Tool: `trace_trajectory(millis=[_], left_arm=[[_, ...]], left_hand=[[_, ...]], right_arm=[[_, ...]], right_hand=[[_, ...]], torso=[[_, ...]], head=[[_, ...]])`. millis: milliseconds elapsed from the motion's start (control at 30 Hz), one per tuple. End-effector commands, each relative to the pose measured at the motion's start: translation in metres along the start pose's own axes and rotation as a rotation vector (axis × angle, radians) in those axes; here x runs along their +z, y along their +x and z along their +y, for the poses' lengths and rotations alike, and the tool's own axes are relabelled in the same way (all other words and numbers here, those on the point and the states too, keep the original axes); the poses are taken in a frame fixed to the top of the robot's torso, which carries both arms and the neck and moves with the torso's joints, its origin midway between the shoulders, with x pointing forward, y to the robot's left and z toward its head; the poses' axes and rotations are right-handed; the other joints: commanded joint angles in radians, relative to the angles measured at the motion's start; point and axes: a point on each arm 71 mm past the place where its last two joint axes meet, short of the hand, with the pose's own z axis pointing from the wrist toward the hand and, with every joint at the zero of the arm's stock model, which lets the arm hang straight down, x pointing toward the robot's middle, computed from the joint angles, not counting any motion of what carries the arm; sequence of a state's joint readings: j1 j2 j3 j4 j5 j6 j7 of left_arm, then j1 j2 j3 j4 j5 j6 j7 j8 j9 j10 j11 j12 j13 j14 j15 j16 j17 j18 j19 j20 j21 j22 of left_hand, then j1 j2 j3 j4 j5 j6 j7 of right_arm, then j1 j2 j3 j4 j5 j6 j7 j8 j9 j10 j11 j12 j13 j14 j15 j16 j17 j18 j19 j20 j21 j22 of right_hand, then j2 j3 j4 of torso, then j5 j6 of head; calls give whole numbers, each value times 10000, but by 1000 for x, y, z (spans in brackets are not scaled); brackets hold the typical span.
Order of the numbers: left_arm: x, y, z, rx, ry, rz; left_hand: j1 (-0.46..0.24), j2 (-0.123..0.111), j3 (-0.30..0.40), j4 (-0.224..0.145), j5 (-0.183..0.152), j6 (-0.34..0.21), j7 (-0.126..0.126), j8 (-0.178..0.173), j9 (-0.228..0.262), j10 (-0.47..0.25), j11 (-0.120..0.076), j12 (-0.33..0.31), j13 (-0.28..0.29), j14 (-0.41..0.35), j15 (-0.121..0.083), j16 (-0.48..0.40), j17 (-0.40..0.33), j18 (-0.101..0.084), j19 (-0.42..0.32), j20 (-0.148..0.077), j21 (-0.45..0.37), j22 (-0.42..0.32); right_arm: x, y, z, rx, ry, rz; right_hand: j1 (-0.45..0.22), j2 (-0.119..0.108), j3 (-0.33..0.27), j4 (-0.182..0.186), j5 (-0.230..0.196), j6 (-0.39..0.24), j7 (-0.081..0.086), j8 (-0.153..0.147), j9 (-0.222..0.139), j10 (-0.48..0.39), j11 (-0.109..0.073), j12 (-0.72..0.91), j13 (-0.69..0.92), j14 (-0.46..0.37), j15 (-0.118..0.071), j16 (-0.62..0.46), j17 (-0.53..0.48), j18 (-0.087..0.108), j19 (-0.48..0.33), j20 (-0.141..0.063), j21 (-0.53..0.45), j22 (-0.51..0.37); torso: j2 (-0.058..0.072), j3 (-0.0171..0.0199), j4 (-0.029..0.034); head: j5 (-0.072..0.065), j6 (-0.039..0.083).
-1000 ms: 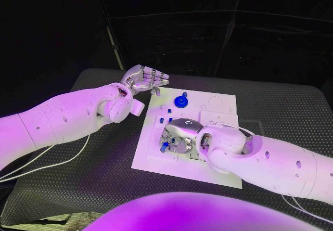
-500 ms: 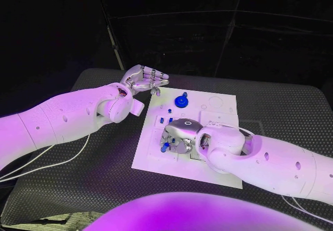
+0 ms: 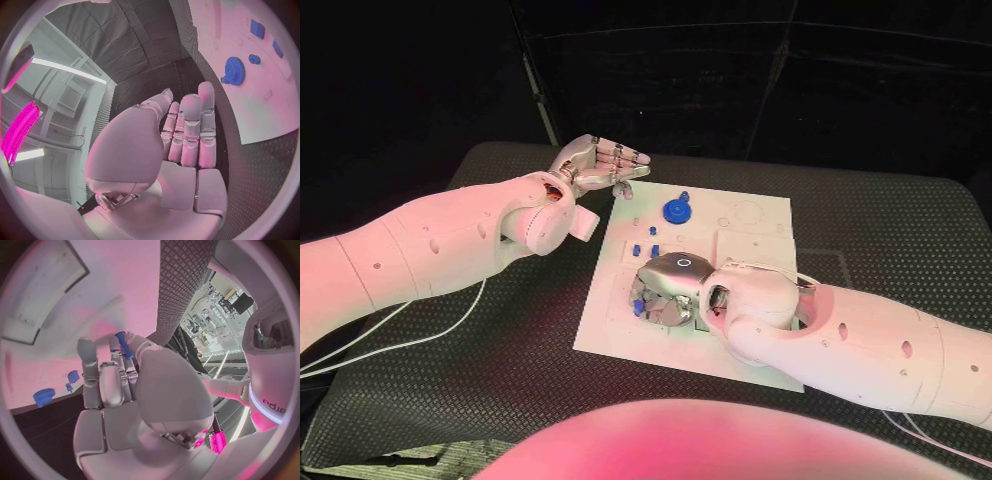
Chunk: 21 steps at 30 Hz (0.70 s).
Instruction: Assemble the parts on the task board
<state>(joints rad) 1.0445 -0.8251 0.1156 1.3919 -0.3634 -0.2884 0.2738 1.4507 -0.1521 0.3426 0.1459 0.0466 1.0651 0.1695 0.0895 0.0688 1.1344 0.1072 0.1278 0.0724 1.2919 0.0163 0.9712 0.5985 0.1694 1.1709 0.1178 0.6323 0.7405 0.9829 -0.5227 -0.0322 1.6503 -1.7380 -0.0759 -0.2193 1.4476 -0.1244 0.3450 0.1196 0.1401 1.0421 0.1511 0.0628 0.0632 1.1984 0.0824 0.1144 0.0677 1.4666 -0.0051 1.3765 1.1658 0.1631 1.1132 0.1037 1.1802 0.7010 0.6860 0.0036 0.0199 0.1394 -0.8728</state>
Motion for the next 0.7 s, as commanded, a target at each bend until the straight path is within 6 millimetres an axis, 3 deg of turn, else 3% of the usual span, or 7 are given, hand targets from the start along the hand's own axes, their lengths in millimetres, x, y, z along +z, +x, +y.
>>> trace_trajectory(millis=[33, 400, 700], left_arm=[[0, 1, -2, -64, 35, 92], [0, 0, -1, -62, 16, 94], [-1, -2, -1, -40, -2, 53]], left_hand=[[93, 27, 35, -48, 14, 16, 46, -51, -9, -79, -22, 69, -17, -33, 2, -42, -10, 130, 46, -11, -32, -11], [93, 27, 35, -48, 14, 16, 46, -51, -9, -79, -22, 69, -17, -33, 2, -42, -10, 130, 46, -11, -32, -11], [86, 23, 35, -47, 14, 11, 48, -54, -10, -89, -21, 69, -20, -38, 3, -49, -29, 130, 48, -10, -44, -18]], right_arm=[[0, -3, 0, -61, 31, -394], [-7, -11, 2, 374, -256, -1821], [-44, -19, -10, 911, -340, -2894]], right_hand=[[-110, -164, -131, 25, 84, -337, -10, -34, -8, -151, 1, -69, -5, 348, 68, -42, -12, -79, -35, 37, -43, -17], [-345, -443, -789, -12, 126, -1600, -107, -14, 14, -1037, 99, -26, 6, 300, 144, -75, -104, -35, -185, 106, -234, -317], [-223, -473, -1659, -156, 248, -1788, -164, 27, 50, -1472, 127, 421, 57, 259, 170, -142, -236, 6, -303, 144, -405, -575]], torso=[[-1, 0, 1], [-3, 9, 1], [-28, -3, -10]], head=[[-8, 2], [-41, 2], [-128, 2]])
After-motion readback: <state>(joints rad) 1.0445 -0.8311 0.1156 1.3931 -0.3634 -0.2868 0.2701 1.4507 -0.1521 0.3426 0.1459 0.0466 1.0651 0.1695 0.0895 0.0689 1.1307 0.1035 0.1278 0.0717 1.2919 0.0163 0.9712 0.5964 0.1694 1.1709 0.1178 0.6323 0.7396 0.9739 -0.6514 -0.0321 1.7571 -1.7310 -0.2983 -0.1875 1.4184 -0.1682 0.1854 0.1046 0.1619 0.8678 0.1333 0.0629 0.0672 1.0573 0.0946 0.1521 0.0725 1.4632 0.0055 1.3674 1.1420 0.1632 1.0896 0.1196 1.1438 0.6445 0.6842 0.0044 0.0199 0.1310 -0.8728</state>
